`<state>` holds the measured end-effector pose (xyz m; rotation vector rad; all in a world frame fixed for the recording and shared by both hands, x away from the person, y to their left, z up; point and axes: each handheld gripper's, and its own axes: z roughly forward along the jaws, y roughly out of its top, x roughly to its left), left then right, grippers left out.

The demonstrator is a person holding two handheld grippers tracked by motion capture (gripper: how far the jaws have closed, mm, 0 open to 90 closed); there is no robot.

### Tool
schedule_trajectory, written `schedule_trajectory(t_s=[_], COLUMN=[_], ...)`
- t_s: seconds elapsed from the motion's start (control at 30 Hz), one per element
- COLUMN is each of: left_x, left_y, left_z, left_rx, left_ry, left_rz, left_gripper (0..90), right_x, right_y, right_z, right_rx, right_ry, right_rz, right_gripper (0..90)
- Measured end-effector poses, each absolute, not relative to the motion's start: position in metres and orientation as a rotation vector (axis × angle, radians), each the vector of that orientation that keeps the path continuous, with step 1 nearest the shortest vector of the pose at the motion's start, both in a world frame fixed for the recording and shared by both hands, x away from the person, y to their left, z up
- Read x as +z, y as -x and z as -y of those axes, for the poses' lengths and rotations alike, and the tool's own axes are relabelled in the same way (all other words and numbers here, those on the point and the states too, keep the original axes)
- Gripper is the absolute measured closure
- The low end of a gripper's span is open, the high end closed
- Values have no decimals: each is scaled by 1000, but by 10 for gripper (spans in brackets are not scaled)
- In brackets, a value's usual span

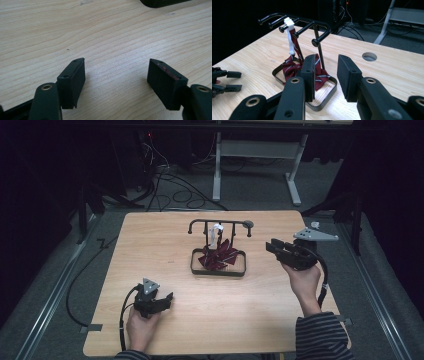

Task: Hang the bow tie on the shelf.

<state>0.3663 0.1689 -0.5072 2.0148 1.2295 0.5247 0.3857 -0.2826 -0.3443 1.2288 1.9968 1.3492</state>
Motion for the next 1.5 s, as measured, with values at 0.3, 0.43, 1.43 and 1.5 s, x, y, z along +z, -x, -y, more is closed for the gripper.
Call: schedule_trajectory(t_s=[0.3, 0.43, 1.43, 1.5], left_x=[-507, -507, -507, -507], left_y=[-366, -366, -366, -366], left_z=[-169, -169, -169, -169], left_rx=[527, 528, 523, 523], left_ry=[-2016, -2016, -2010, -2010], left_rz=[-1228, -1229, -1229, -1229], left_gripper=[312, 313, 314, 315], right_x=[-350, -353, -393, -396], right_y=[-373, -370, -348, -348], right_z=[293, 296, 309, 309], right_rx=[1347, 1349, 1351, 1347], right_ry=[-1248, -1259, -1363, -1370], right_rz=[-1994, -2008, -2014, -2021], right_gripper=[691, 685, 676, 676])
